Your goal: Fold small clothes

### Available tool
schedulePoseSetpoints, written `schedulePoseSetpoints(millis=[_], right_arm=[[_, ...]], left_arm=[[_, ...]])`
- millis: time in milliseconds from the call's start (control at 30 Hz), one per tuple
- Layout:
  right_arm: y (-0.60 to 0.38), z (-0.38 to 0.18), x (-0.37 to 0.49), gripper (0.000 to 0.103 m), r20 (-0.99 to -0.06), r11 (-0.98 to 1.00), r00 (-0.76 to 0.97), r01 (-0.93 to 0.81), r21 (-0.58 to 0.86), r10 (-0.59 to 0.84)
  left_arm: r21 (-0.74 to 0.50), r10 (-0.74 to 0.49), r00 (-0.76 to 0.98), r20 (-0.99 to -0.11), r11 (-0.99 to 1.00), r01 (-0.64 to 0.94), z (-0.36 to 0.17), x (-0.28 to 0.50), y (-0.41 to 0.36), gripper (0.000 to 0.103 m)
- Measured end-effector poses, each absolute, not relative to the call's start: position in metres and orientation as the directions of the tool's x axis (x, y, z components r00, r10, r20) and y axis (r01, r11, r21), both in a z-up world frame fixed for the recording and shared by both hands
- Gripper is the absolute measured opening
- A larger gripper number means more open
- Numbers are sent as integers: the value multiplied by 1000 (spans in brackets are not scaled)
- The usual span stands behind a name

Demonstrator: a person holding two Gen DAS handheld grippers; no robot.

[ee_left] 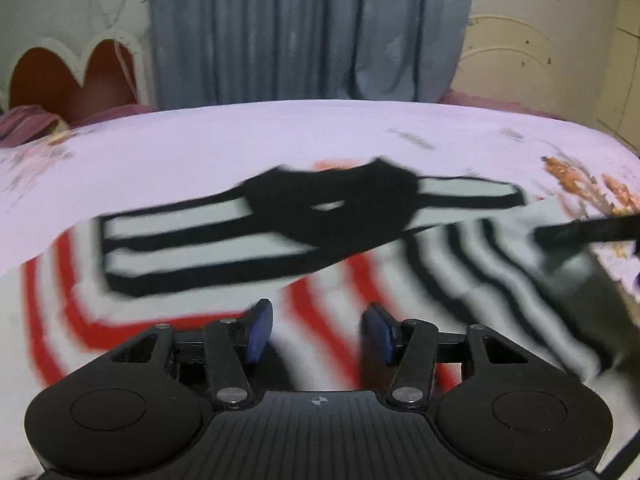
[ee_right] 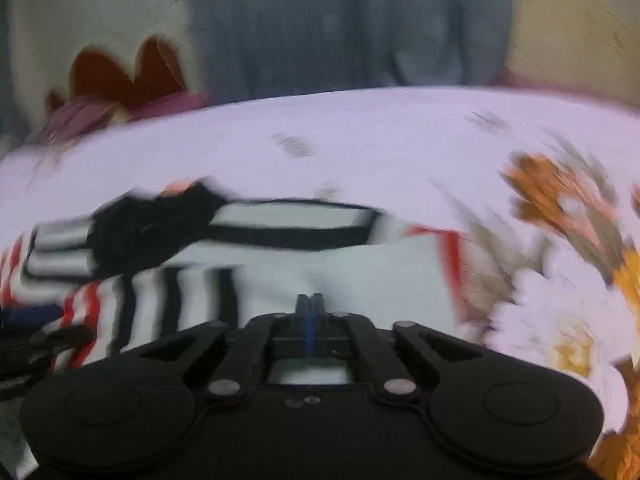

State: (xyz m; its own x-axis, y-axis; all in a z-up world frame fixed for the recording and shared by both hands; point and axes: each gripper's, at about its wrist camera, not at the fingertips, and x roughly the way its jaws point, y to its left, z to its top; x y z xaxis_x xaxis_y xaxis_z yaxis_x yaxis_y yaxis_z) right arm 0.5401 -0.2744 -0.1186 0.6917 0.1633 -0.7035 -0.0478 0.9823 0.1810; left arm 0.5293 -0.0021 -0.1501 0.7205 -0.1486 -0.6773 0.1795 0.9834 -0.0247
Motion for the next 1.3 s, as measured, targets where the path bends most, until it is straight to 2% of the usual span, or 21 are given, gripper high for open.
schedulePoseSetpoints(millis=[100,133,167,267,333,400,467,500,533,567,600,700,867,967,1067,1133,1200,1300], right_arm=[[-274,-111,532,0,-707,990,695,-55,129,131],[-267,-105,526,9,-697,992,706,-64,112,124],[-263,-99,518,11,-681,991,720,-79,106,130],[-252,-88,484,12,-675,993,729,-88,78,118],[-251,-91,458,12,-685,995,721,-72,73,103],[-254,-106,453,11,-743,997,666,-54,46,70],[-253,-115,448,12,-753,997,654,-55,46,71],[-252,-109,447,14,-757,998,651,-41,37,55],[-252,-103,445,22,-742,999,669,-30,40,50],[-251,-97,441,25,-719,998,693,-29,48,55],[-248,-95,440,25,-712,998,700,-35,46,57],[-241,-114,448,22,-781,999,623,-43,19,42],[-239,-94,441,22,-731,999,682,3,49,33],[-238,-87,439,22,-722,998,691,14,62,35],[-235,-79,435,23,-704,997,708,10,81,50],[-230,-77,435,25,-703,995,708,7,102,67],[-224,-78,438,25,-704,994,706,1,114,80],[-207,-82,442,25,-710,991,697,-15,133,106]], left_arm=[[-25,-143,720,-679,985,171,-144,524,5,52],[-20,-139,739,-660,986,168,-137,519,3,52],[-27,-149,749,-645,985,173,-134,514,1,52],[-66,-168,746,-644,984,165,-132,499,0,52],[-62,-158,714,-682,985,158,-146,495,0,52],[-71,-162,729,-665,985,155,-154,490,3,52],[-73,-151,734,-662,988,138,-145,489,4,53],[-75,-150,752,-642,988,133,-141,486,5,53],[-80,-157,767,-622,987,138,-138,483,7,53],[-75,-150,756,-637,988,133,-141,485,7,53],[-70,-135,727,-673,990,120,-147,491,6,53],[-87,-146,735,-662,989,118,-152,490,9,56],[-109,-131,747,-652,991,80,-143,474,33,56],[-77,-46,747,-664,997,-7,-142,455,72,56],[-77,30,790,-612,992,-98,-130,420,126,56],[-71,127,801,-585,976,-206,-125,396,167,56],[-116,226,783,-580,928,-354,-124,371,220,56],[-186,343,721,-602,819,-544,-132,343,290,56]])
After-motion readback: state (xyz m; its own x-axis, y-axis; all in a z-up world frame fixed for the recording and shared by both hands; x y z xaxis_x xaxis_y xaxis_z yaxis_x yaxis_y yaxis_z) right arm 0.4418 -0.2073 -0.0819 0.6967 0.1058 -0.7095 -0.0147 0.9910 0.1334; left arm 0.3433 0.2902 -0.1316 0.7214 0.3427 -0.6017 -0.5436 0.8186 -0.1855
